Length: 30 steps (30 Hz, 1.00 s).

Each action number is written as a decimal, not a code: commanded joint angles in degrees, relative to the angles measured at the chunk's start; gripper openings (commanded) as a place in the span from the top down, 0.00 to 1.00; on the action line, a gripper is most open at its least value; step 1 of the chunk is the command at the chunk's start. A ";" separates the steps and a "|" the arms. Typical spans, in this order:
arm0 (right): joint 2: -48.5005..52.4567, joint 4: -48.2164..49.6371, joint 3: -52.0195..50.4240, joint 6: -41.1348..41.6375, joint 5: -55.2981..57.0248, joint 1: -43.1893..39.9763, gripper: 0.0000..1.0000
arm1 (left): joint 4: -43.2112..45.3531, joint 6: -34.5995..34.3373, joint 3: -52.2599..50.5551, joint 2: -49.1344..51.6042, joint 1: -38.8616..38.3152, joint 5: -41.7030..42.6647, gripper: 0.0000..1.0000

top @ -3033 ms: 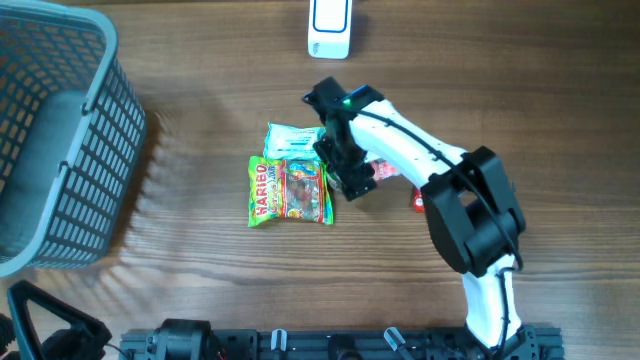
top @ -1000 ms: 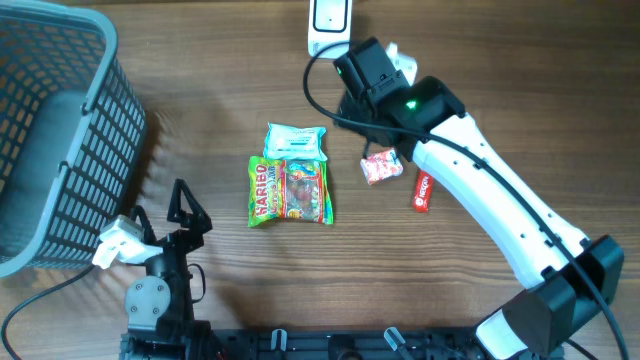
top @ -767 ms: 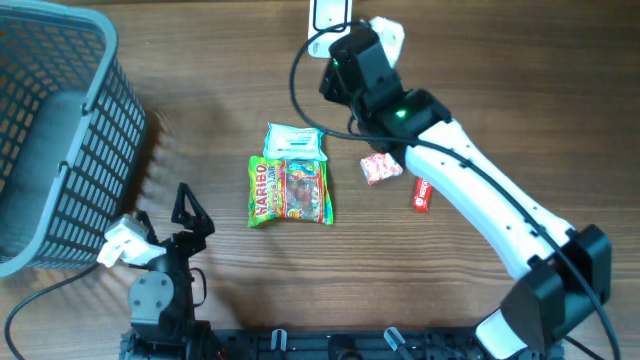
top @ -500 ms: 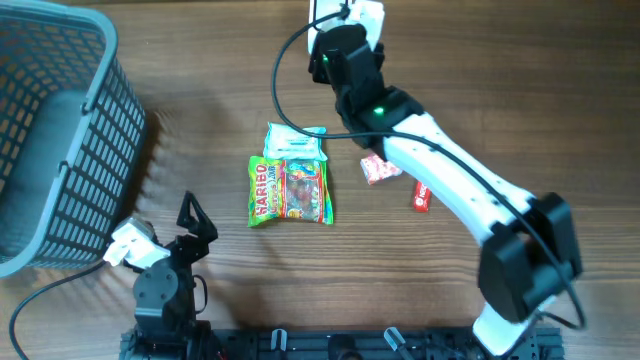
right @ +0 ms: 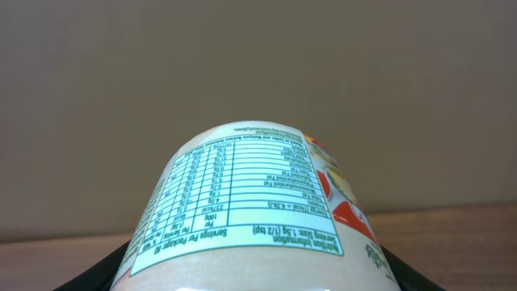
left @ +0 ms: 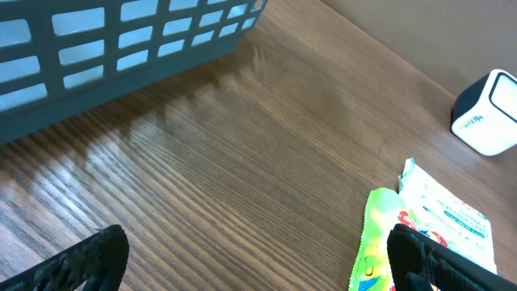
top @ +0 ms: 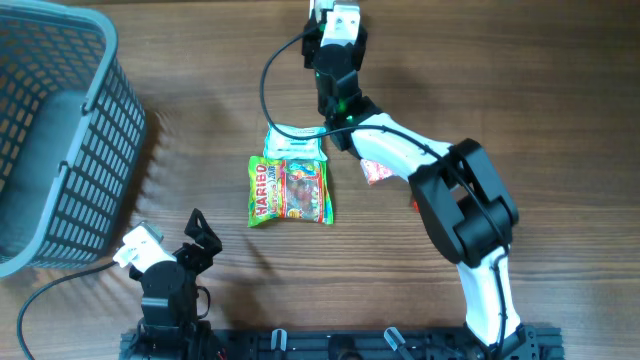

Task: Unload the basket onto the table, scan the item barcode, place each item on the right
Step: 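Lift the jar and hold it up to the white scanner, then carry the jar to the right table edge and release it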

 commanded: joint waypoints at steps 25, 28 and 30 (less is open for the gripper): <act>16.04 -4.61 20.26 3.32 -6.64 -3.93 0.42 | -0.28 -0.33 0.07 -0.52 0.20 0.11 0.00; 15.98 -5.75 20.26 3.78 -6.08 -3.93 0.42 | -0.28 -0.33 0.04 -0.52 0.20 0.11 0.00; 15.34 -6.67 20.33 3.74 -4.31 -3.56 0.41 | -0.31 -0.33 0.04 -0.52 0.20 0.11 0.00</act>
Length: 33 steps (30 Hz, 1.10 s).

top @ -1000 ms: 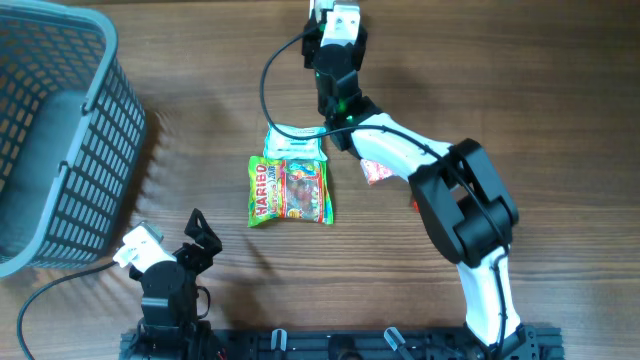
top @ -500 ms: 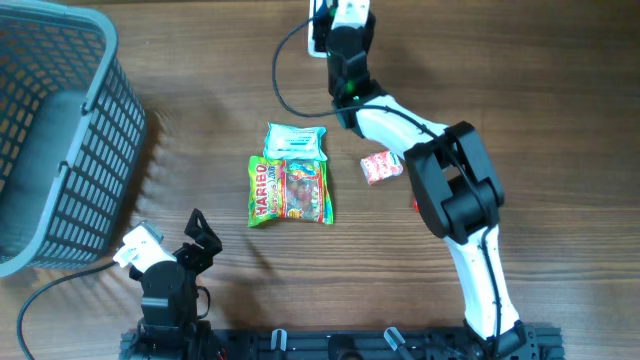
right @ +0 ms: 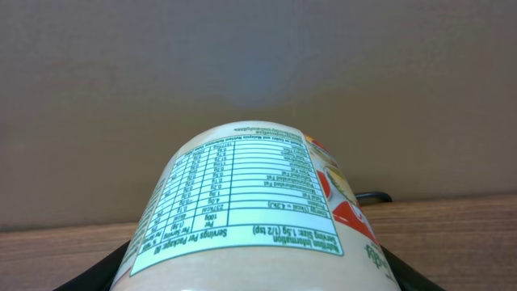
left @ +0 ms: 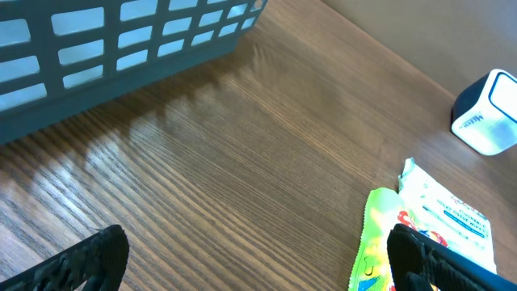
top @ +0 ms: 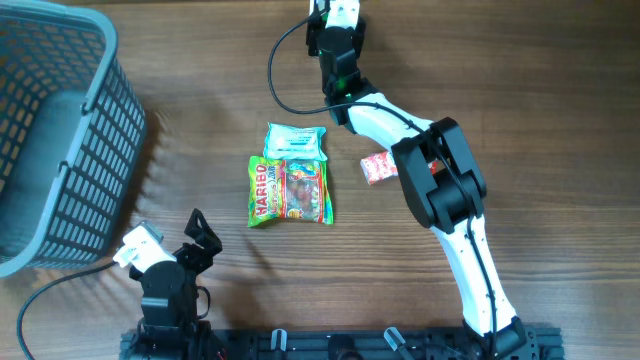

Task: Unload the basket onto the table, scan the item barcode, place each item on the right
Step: 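Carry the jar to the right table edge and release it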

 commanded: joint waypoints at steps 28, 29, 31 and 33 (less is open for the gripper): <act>-28.92 -81.57 1.95 37.51 -9.49 -37.40 0.44 | -0.28 -0.33 0.04 -0.52 0.20 0.07 0.00; -28.28 -81.61 1.92 37.38 -12.39 -40.68 0.44 | -0.28 -0.33 0.04 -0.52 0.20 0.07 0.00; -27.30 -81.79 1.92 37.16 -15.23 -44.76 0.43 | -0.28 -0.33 0.04 -0.52 0.20 0.07 0.00; -25.70 -82.03 1.92 37.18 -16.28 -48.63 0.43 | -0.28 -0.33 0.04 -0.52 0.20 0.07 0.00</act>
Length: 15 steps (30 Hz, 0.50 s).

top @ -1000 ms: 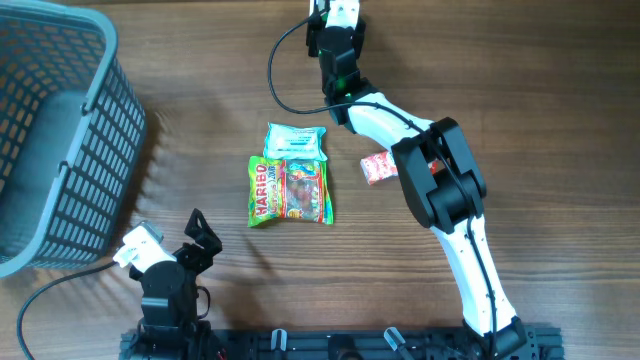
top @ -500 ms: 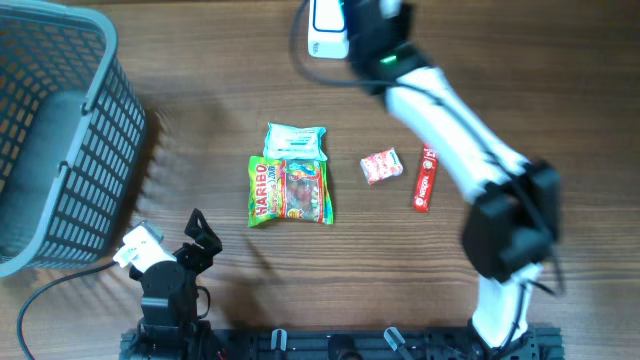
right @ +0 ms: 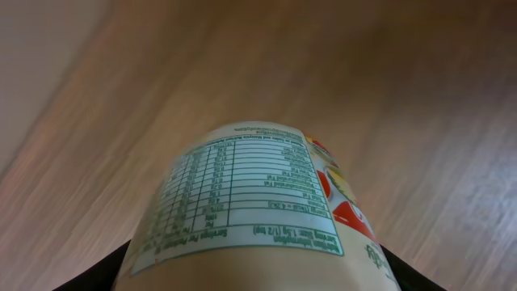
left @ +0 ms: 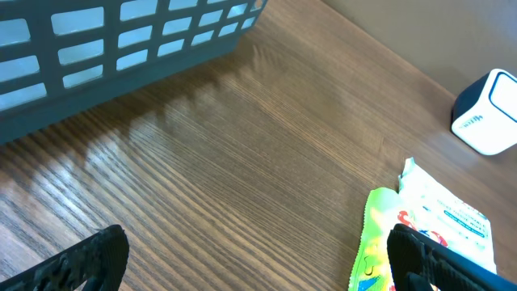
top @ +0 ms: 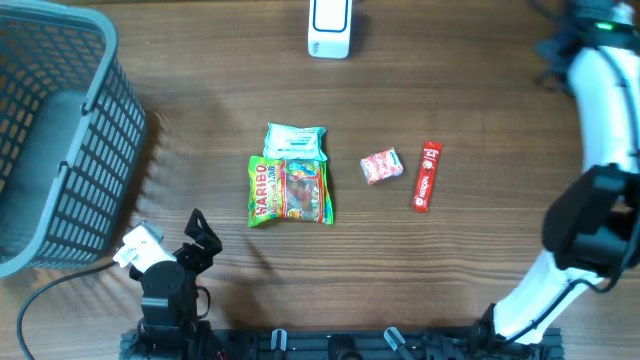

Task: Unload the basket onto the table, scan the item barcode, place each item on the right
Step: 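Carry the jar to the right table edge and release it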

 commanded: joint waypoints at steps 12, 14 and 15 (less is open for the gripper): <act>19.63 -0.48 -0.02 2.89 -17.77 -19.19 0.40 | -0.24 -0.33 0.04 -0.50 0.20 0.07 0.00; 19.74 -0.76 -0.02 2.80 -17.68 -20.02 0.40 | -0.24 -0.33 0.04 -0.50 0.20 0.07 0.00; 19.74 -0.79 -0.02 2.78 -17.73 -20.31 0.40 | -0.26 -0.33 0.04 -0.50 0.20 0.07 0.00</act>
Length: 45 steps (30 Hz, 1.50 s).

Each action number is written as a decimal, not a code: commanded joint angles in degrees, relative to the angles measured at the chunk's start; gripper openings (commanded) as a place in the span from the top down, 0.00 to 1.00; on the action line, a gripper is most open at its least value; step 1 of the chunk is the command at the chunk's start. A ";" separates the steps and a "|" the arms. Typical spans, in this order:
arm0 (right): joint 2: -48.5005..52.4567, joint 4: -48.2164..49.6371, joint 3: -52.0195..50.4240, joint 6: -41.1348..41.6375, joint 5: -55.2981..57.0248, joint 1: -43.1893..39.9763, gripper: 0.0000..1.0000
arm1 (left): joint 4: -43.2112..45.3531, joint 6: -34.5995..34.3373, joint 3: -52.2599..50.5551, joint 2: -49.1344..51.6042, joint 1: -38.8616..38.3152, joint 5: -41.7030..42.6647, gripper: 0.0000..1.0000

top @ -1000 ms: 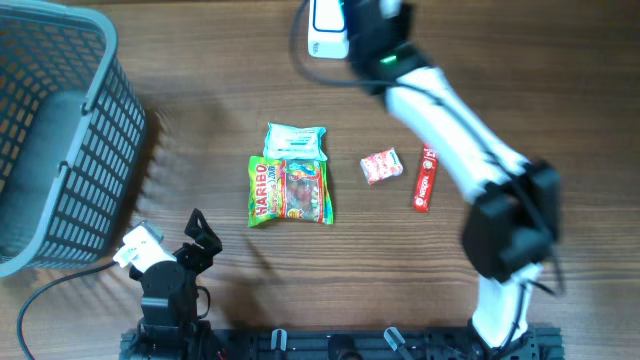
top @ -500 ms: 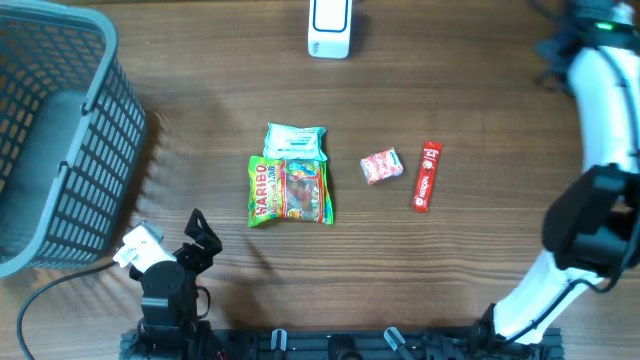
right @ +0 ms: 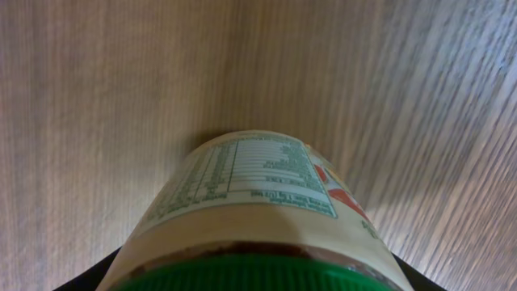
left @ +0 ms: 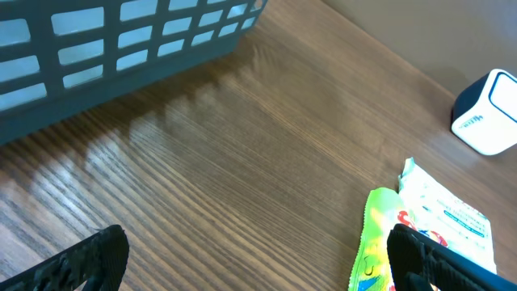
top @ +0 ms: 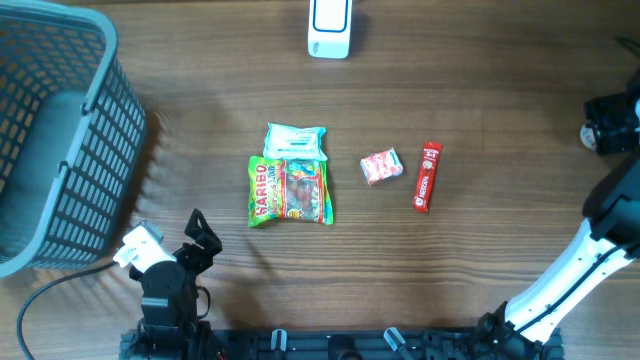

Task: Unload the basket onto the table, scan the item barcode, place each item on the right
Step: 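Carry the jar to the right table edge and release it, then grasp the red-white Shine pack with the right gripper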

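A jar with a nutrition label and a green lid fills the right wrist view. My right gripper is shut on it, a black finger on each side. The jar's far end is at the wooden tabletop, with a shadow around it. In the overhead view the right gripper is at the table's far right edge. The white barcode scanner stands at the back middle and also shows as the scanner in the left wrist view. My left gripper rests open at the front left, its jaws empty.
A Haribo bag and a white-green packet lie mid-table. To their right lie a small red-white candy and a red bar. A grey basket fills the left side.
My right gripper has moved with the jar from the back right corner to the right edge, nearer the front. Its camera now faces the tabletop, and the green lid shows. The left arm is unchanged.
My right gripper first held the jar up by the scanner at the back middle. It was still there a second later, slightly further back. Then it was at the back right corner with the jar, and now it holds the jar down at the right edge.
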 commanded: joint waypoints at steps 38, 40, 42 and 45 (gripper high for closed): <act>-27.85 -23.58 -6.60 -40.72 -4.83 46.82 0.00 | -0.26 -0.33 0.04 -0.50 0.20 0.07 0.00; -27.26 -21.70 -10.73 -40.74 -8.15 48.94 0.00 | -0.26 -0.33 0.04 -0.50 0.20 0.07 0.00; -26.51 -17.44 -15.61 -40.70 -12.15 51.21 0.00 | -0.26 -0.33 0.04 -0.50 0.20 0.07 0.00; -26.21 -8.31 -22.67 -39.28 -12.22 53.29 0.00 | -0.28 -0.33 0.04 -0.50 0.20 0.07 0.00</act>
